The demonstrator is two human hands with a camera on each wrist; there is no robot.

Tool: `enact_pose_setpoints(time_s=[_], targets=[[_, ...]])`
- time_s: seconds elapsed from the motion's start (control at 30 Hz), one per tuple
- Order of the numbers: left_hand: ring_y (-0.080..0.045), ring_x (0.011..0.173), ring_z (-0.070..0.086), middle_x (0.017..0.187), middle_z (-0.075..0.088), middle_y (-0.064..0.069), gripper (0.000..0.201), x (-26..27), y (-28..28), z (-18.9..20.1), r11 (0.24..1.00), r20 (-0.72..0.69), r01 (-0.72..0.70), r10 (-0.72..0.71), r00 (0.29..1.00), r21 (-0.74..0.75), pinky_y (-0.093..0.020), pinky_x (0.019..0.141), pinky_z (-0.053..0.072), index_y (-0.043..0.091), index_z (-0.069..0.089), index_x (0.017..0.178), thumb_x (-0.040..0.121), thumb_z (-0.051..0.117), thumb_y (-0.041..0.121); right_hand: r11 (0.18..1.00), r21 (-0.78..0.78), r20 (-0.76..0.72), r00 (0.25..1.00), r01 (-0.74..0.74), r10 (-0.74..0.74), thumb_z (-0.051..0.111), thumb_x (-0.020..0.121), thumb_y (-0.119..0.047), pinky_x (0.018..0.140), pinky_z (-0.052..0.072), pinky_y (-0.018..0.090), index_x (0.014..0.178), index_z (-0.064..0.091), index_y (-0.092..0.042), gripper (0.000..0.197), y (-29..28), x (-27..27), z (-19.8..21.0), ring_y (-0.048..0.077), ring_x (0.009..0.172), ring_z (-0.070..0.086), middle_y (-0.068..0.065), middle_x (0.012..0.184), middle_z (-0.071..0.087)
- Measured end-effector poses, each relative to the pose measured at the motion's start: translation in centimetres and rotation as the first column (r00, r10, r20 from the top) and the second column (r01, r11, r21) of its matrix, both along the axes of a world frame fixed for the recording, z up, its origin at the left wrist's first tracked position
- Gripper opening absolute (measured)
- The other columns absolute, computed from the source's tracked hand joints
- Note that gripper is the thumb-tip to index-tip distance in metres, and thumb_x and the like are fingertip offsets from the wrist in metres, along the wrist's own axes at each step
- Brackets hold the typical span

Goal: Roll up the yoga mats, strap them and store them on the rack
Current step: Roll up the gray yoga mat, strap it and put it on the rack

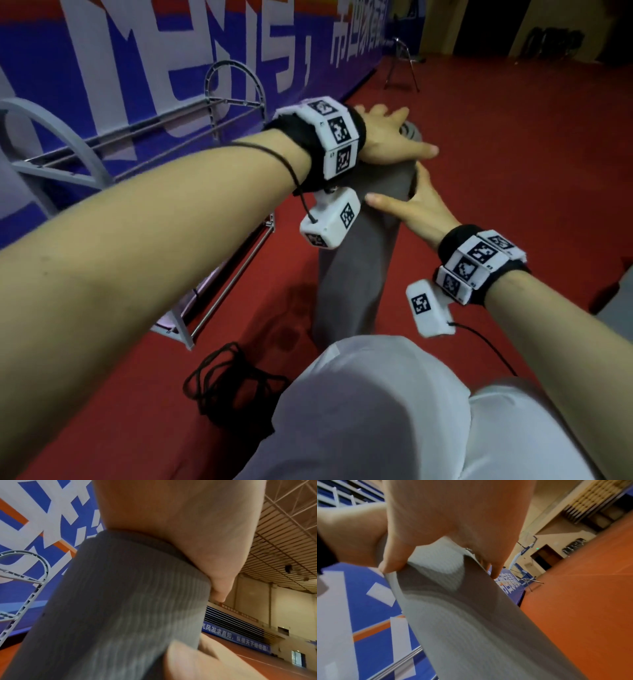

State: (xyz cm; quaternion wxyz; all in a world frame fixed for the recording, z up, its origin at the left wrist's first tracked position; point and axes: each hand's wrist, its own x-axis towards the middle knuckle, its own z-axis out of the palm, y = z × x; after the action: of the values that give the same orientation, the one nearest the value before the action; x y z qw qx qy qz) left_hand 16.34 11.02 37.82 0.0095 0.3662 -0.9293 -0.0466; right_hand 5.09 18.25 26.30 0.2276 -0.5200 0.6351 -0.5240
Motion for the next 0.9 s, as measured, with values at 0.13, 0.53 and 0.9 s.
enact_pose_setpoints(time_s=[0.13,0.53,0.9], targets=[[-0.026,0.149,-0.003,0.162,-0.005,0.002,0.094,-0.1,-1.3,-0.8,0.993,0.01,0.106,-0.106,0.994,-0.057,-0.053,0.116,0.004,0.032,-0.003,0.154,0.081,0.03,0.082,0.998,0.046,0.034,0.999,-0.041,0.039,0.092,0.052,-0.048,0.113,0.036,0.032,0.154,0.008,-0.015,0.136,-0.1,-0.3,-0.7,0.006,0.135,0.038,-0.002,0.155,0.03],[-0.005,0.106,0.058,0.113,0.068,0.006,0.025,5.0,-5.0,-0.3,0.805,-0.833,0.289,0.398,0.385,0.518,-0.032,0.09,0.036,0.027,0.061,0.115,0.098,0.044,0.035,0.996,0.013,-0.052,0.995,0.091,-0.09,0.091,0.045,-0.052,0.107,0.043,0.038,0.144,0.026,-0.029,0.121,0.2,0.5,-1.7,0.008,0.123,0.05,-0.013,0.136,0.05],[-0.029,0.073,0.061,0.071,0.06,-0.009,0.016,17.2,-12.0,-30.0,0.591,-0.429,-0.345,0.787,0.443,0.729,-0.032,0.07,0.046,0.016,0.059,0.069,0.084,0.054,0.019,0.997,-0.058,-0.052,0.997,0.055,-0.058,0.084,0.029,-0.074,0.097,0.044,0.022,0.137,0.03,-0.022,0.132,-1.0,1.5,-2.3,-0.021,0.105,0.051,-0.027,0.119,0.052]])
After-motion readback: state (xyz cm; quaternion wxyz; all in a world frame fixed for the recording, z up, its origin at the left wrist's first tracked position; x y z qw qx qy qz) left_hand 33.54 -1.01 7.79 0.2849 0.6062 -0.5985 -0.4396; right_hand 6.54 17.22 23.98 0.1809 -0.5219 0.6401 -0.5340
